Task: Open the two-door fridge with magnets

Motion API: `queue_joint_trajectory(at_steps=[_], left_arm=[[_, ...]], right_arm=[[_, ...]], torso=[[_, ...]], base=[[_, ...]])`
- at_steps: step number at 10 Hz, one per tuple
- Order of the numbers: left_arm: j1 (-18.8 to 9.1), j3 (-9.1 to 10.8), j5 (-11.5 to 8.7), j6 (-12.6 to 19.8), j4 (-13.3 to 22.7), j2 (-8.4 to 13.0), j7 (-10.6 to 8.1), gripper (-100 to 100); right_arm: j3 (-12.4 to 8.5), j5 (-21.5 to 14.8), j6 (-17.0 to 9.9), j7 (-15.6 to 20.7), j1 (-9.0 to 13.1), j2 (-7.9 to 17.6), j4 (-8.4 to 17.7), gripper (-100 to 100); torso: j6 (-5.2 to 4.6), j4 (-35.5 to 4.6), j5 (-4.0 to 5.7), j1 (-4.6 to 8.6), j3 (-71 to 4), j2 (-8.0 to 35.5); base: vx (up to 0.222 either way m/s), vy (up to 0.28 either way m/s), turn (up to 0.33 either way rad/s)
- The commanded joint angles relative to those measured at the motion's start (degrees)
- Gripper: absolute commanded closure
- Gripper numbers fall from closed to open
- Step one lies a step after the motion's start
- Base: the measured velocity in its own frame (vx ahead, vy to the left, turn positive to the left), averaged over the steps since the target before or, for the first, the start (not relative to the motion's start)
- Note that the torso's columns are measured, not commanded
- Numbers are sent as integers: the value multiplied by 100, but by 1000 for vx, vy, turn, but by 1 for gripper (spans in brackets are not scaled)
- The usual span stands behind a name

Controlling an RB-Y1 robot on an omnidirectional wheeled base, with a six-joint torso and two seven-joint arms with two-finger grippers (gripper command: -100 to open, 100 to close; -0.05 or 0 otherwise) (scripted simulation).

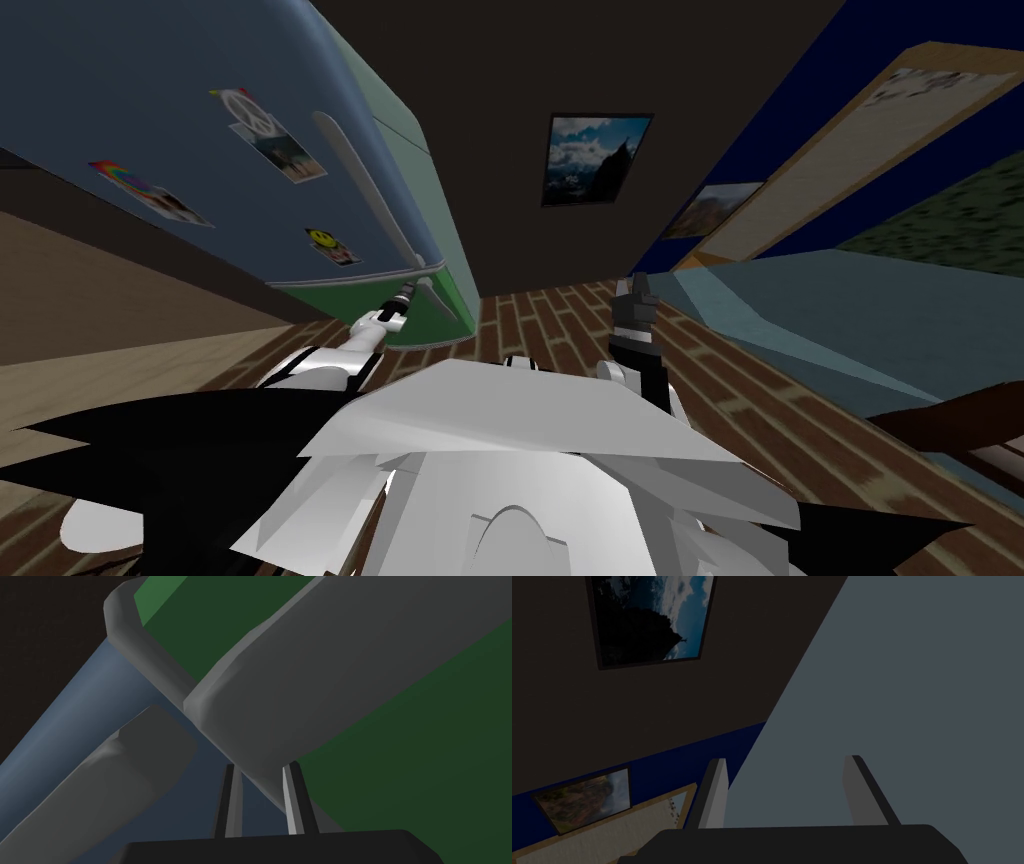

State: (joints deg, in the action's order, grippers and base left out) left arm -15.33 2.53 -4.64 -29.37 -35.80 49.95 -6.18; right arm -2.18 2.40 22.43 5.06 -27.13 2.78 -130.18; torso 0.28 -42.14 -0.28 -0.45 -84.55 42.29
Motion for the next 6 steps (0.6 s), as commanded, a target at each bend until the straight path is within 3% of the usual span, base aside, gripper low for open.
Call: queue_joint_trajectory(at_steps=[1,3,4,6], left_arm=[[278,-228,28,-423,-26,203,-295,100],[278,-228,28,-683,-26,203,-295,100],[457,-377,44,-861,-74,344,-484,100],[457,-377,44,-1077,-74,344,-484,100]], right_arm=[[0,0,0,0,0,0,0,0],[0,0,0,0,0,1,0,0],[0,0,0,0,0,0,0,0],[0,0,0,0,0,0,0,0]], torso=[[-18,2,-1,0,-9,-16],[-32,-10,24,38,-9,-14],[-34,-10,30,55,-10,-15],[-30,-16,29,50,2,4]], base=[[-66,22,153],[-35,26,37],[-32,25,142],[-30,13,46]])
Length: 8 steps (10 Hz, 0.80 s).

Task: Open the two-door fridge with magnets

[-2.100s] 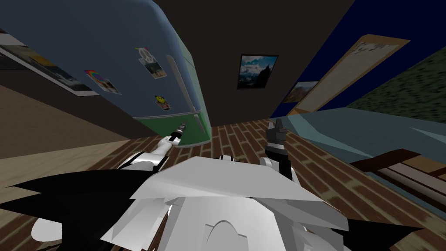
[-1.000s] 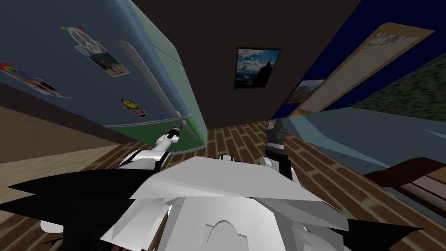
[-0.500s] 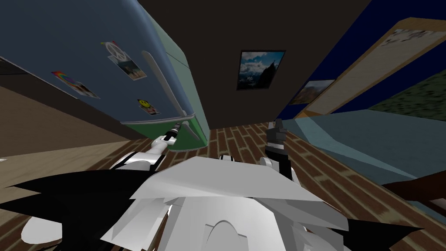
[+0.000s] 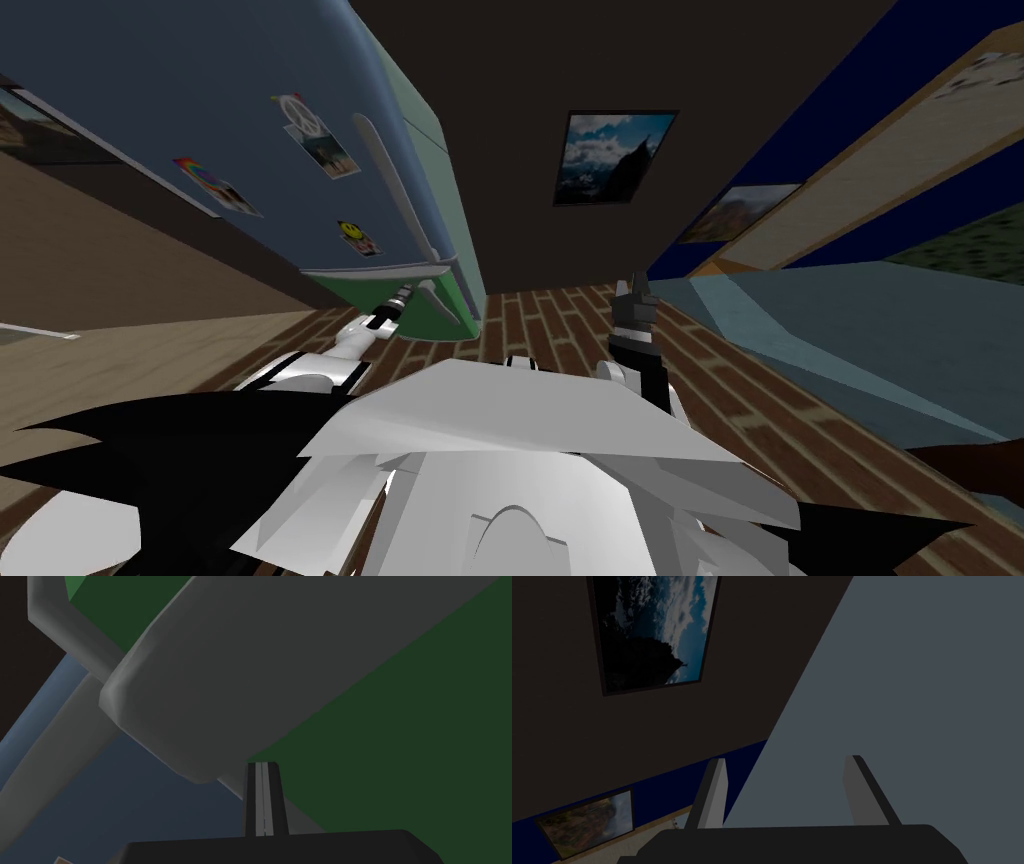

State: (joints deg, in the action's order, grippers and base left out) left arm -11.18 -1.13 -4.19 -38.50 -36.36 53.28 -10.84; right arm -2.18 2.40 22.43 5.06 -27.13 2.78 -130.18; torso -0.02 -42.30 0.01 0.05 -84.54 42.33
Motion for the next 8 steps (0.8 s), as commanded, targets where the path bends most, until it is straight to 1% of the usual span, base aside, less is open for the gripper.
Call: queue_joint_trajectory(at_steps=[1,3,4,5,6,7,8], left_arm=[[221,-160,14,-370,-66,152,-208,100],[221,-160,14,-558,-66,152,-208,100],[400,-309,30,-785,-114,293,-397,100],[400,-309,30,-919,-114,293,-397,100],[579,-457,47,-1102,-162,434,-586,100],[579,-457,47,-1282,-162,434,-586,100],[758,-606,63,-1480,-210,575,-775,100]], right_arm=[[0,0,0,0,0,0,0,0],[0,0,0,0,0,0,0,0],[0,0,0,0,0,0,0,0],[0,0,0,0,0,0,0,0],[0,0,0,0,0,0,0,0],[0,0,0,0,0,0,0,0],[0,0,0,0,0,0,0,0]], torso=[[-3,1,1,3,-3,-6],[1,0,-3,-8,0,-1],[-6,3,-1,-3,-7,-12],[1,2,-1,-7,-6,-8],[-2,2,-2,-6,-5,-8],[5,2,-2,-7,-3,-4],[-1,1,-1,-4,-3,-5]], base=[[-41,15,123],[-32,14,56],[-40,22,125],[-39,25,92],[-40,26,154],[-38,25,94],[-59,30,116]])
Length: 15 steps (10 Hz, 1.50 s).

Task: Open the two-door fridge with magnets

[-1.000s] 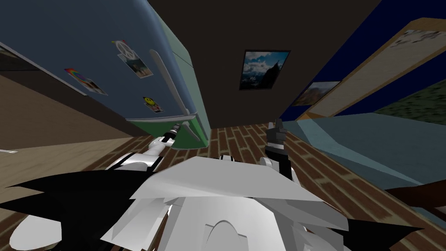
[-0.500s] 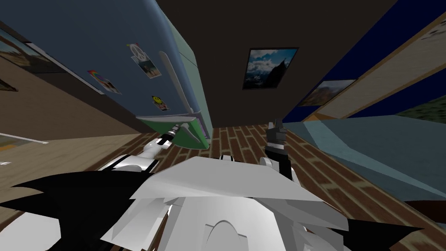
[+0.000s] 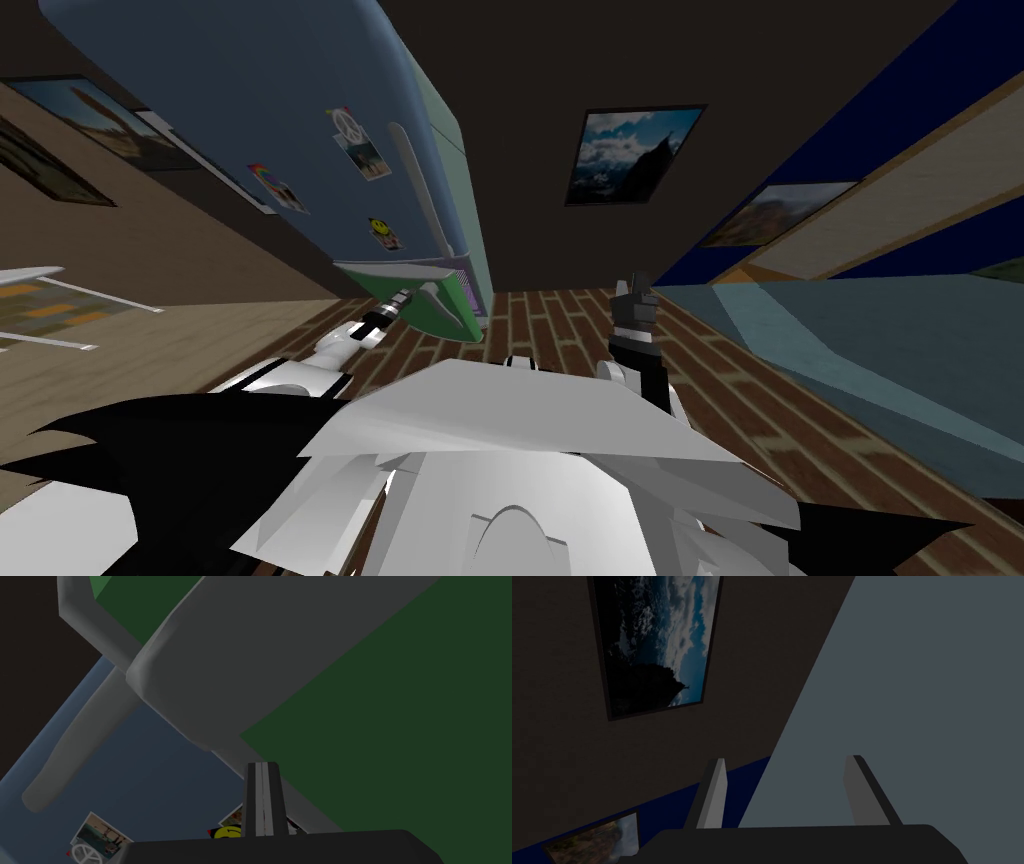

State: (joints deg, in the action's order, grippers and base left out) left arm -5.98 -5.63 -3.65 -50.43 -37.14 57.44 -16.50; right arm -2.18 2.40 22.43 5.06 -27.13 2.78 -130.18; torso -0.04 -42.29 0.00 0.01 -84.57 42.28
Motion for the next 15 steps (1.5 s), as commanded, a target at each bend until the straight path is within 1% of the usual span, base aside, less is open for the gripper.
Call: queue_joint_trajectory(at_steps=[1,2,3,4,5,6,7,8,9,10,12,13,14,15], left_arm=[[238,-156,9,-417,-132,158,-209,100],[238,-156,9,-547,-132,158,-209,100],[417,-304,25,-793,-180,299,-398,100],[417,-304,25,-865,-180,299,-398,100],[417,-304,25,-941,-180,299,-398,100],[596,-453,41,-1096,-228,440,-587,100],[596,-453,41,-1240,-228,440,-587,100],[596,-453,41,-1335,-228,440,-587,100],[624,-434,31,-1237,-267,437,-571,100],[561,-375,7,-1102,-194,347,-555,-100],[489,-304,-21,-912,-115,243,-531,-100],[529,-321,-17,-990,-146,280,-537,-100],[524,-317,-19,-968,-144,275,-537,-100],[525,-316,-19,-968,-142,278,-536,100]], right_arm=[[0,0,0,0,0,0,0,0],[0,0,0,0,0,0,0,0],[0,0,0,0,0,0,0,0],[0,0,0,0,-1,0,0,0],[0,0,0,0,0,0,0,0],[0,0,0,0,0,0,0,0],[0,0,0,0,-1,0,0,0],[0,0,0,0,0,0,0,0],[0,0,0,0,0,0,0,0],[0,0,0,0,0,0,0,0],[1,0,0,0,-2,-1,-1,0],[1,0,1,0,-2,-1,-1,0],[1,0,1,0,-1,-1,-1,0],[0,0,0,0,0,0,0,0]], torso=[[6,-2,0,-1,4,8],[1,-1,0,1,2,3],[-1,2,2,6,-5,-9],[10,1,1,0,-2,-2],[0,0,0,-2,-1,-1],[-1,2,0,1,-4,-7],[10,1,0,-4,-1,0],[1,-1,-1,-2,2,3],[-1,0,1,3,-1,-2],[2,2,2,5,-4,-6],[1,11,8,25,-22,-36],[2,9,6,15,-19,-28],[6,-2,-2,-15,5,12],[1,-9,-9,-24,20,30]], base=[[-56,26,89],[-24,13,5],[-35,19,148],[-39,22,94],[-17,15,-17],[-27,25,139],[-34,25,101],[-22,13,-6],[-8,5,-6],[51,-55,-55],[135,-103,-51],[65,-49,-8],[16,-11,10],[11,-1,3]])
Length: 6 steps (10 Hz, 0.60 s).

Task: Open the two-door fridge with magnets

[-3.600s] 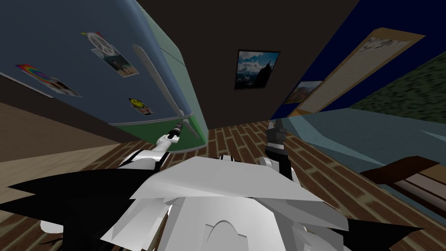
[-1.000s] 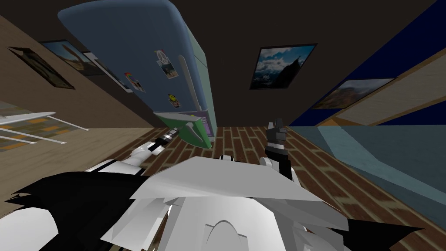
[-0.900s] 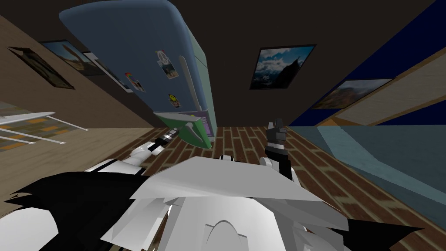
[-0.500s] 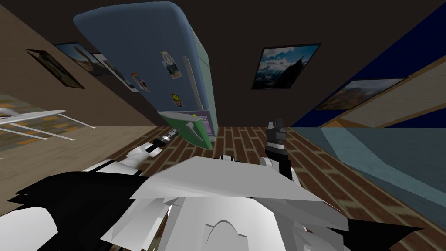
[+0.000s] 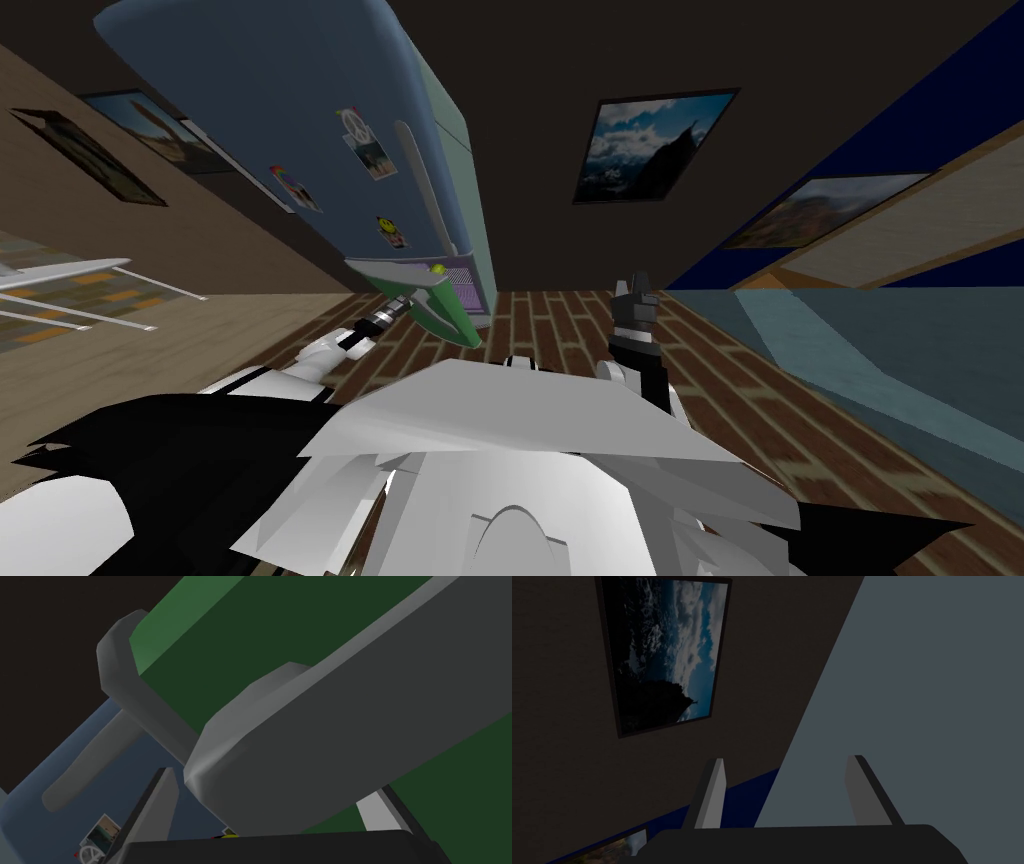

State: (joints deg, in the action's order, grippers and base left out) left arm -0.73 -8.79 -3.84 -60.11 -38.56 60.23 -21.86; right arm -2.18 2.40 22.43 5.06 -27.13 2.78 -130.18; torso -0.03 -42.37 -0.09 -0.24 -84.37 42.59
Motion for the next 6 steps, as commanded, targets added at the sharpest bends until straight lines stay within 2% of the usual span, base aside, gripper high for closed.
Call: queue_joint_trajectory(at_steps=[1,2,3,6], left_arm=[[87,-107,40,-267,-131,88,-16,100],[87,-107,40,-271,-131,88,-16,100],[127,-161,60,-417,-203,131,-25,100],[207,-268,99,-707,-349,217,-43,100]], right_arm=[[-1,0,0,0,0,1,0,0],[-2,0,0,0,2,2,0,0],[-2,0,-1,0,2,2,1,0],[-1,0,-1,0,2,1,1,0]], torso=[[0,-8,15,28,1,7],[17,-9,4,-8,21,41],[18,-6,-4,-6,18,26],[-7,18,10,46,-32,-53]], base=[[-124,171,63],[-147,194,22],[-146,170,43],[-115,158,44]])
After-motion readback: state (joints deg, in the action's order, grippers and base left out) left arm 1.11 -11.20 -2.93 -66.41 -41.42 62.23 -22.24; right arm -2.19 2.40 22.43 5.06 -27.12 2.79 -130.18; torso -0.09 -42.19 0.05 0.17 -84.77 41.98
